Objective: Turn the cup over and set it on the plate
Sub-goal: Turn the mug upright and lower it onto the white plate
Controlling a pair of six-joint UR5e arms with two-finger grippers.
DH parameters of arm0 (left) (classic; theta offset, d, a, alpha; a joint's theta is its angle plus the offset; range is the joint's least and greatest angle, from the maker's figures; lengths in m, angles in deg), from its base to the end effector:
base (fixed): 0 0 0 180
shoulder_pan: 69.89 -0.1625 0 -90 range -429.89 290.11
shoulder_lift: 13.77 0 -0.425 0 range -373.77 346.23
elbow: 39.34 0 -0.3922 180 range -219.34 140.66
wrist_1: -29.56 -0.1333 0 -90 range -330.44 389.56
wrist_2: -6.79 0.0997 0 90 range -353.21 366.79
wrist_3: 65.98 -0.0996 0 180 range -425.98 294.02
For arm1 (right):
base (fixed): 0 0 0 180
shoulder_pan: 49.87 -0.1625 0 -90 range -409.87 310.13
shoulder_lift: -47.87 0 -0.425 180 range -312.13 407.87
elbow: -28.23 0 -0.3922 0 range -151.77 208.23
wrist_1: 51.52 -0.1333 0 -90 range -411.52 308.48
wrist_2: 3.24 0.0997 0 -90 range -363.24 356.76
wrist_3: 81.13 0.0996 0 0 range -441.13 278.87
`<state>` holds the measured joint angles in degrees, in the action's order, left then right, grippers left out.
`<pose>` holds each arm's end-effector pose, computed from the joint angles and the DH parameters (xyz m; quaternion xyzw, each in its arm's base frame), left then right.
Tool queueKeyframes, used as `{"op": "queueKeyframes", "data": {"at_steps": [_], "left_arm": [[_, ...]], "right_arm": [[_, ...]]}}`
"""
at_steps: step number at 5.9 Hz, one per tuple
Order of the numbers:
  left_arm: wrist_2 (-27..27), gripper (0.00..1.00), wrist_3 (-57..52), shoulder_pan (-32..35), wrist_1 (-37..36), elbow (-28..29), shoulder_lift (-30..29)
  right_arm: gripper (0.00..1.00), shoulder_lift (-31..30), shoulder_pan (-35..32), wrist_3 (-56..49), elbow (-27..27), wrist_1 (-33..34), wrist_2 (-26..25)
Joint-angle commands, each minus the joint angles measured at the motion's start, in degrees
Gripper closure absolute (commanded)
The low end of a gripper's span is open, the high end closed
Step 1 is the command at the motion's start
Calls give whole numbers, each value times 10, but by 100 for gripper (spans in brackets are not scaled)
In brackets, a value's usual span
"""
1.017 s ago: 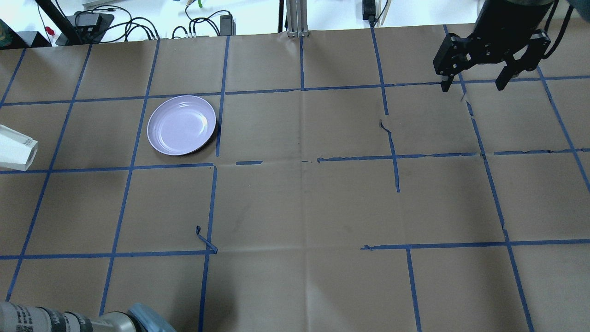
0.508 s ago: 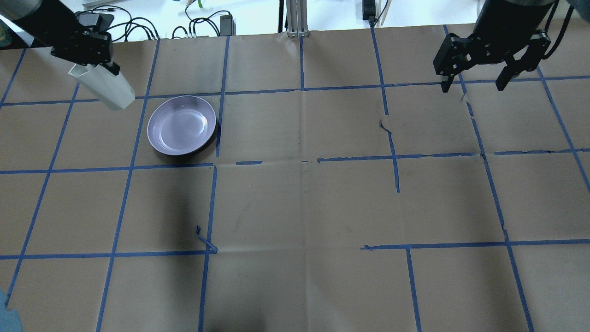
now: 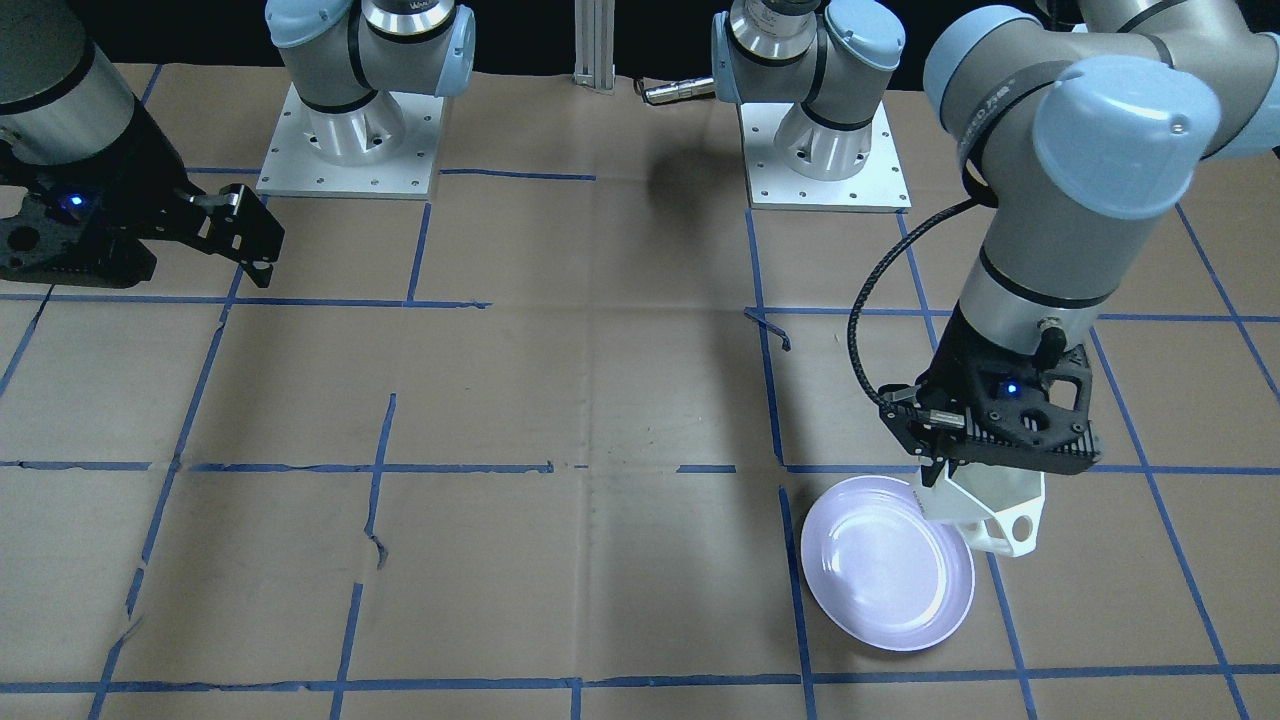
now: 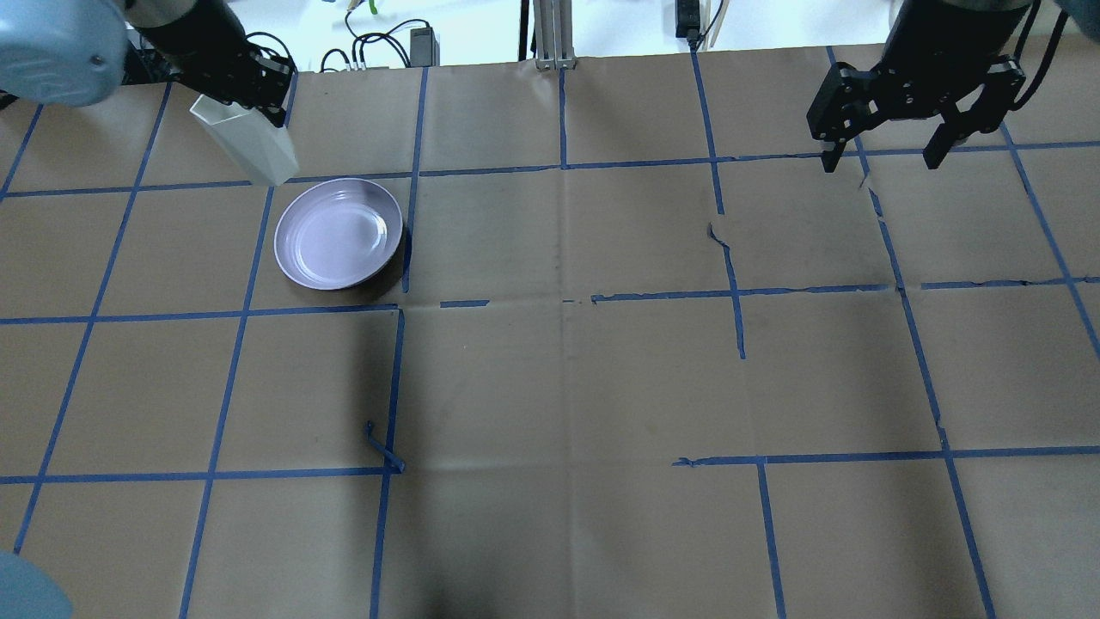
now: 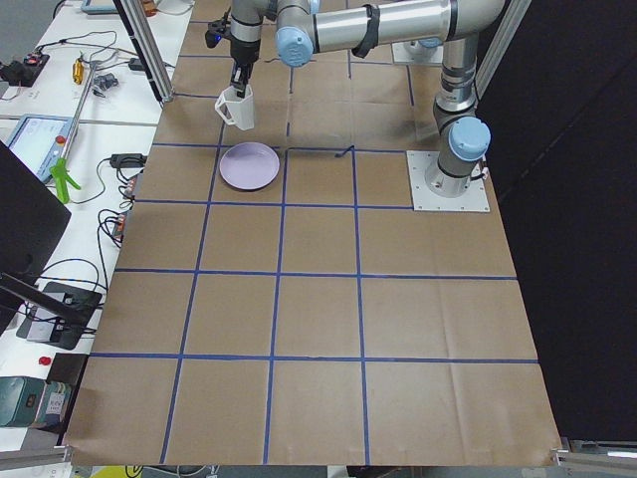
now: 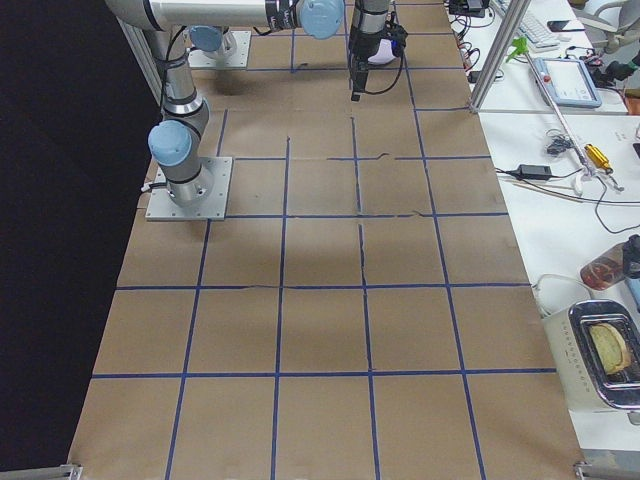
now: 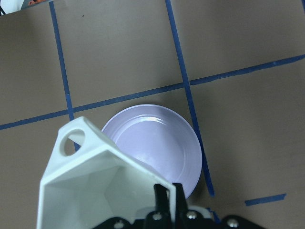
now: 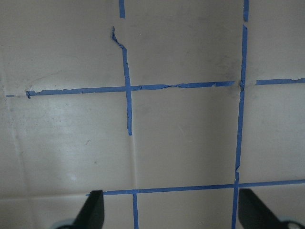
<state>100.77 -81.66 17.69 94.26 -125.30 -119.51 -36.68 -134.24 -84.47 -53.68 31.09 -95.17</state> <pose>-0.1001 -0.6244 0.4189 0.1105 0.9862 -0.1114 0.0527 0.0780 -0.5335 0.4962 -0.0193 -0.9988 -0.0426 0.0135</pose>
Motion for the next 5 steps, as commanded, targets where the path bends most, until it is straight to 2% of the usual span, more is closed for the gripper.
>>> {"op": "queueKeyframes", "data": {"at_steps": [1,3,5], "left_arm": [[2,100,-11,-6,-142,-94,-22],[-7,100,-24,-19,-157,-124,-44],[-28,100,-26,-29,-230,-155,-74]], "right_arm": [[0,0,0,0,0,0,0],[0,0,0,0,0,0,0],[0,0,0,0,0,0,0]]}}
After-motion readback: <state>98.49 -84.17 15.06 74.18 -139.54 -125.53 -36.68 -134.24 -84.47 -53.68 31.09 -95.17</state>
